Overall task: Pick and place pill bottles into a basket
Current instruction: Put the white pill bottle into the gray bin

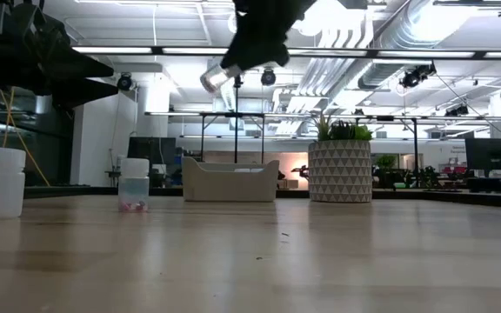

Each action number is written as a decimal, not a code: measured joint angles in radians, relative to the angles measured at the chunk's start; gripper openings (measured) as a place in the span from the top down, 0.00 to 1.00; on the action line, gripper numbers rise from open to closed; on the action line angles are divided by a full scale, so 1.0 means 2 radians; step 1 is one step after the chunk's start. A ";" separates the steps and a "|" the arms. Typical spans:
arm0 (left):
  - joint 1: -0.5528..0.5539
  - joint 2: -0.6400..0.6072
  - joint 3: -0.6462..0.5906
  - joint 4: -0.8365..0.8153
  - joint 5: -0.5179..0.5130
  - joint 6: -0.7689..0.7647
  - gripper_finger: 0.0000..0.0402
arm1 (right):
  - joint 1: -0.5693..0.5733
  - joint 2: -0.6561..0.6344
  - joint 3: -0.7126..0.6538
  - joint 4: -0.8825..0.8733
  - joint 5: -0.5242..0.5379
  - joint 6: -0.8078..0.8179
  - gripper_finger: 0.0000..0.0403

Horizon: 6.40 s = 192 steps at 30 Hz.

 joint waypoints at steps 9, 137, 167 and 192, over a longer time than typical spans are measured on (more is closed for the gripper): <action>0.000 0.000 0.000 0.000 0.000 0.000 0.39 | -0.085 0.122 0.237 -0.204 -0.016 -0.089 0.69; 0.000 0.000 0.000 0.001 -0.007 0.000 0.39 | -0.005 -0.150 -0.332 0.325 -0.119 0.090 0.99; 0.000 0.000 0.000 0.004 -0.062 -0.061 0.39 | 0.046 -0.803 -0.799 0.444 -0.004 0.065 1.00; 0.000 0.211 0.142 0.016 0.060 -0.017 0.39 | 0.046 -0.810 -0.799 0.388 0.084 0.105 0.98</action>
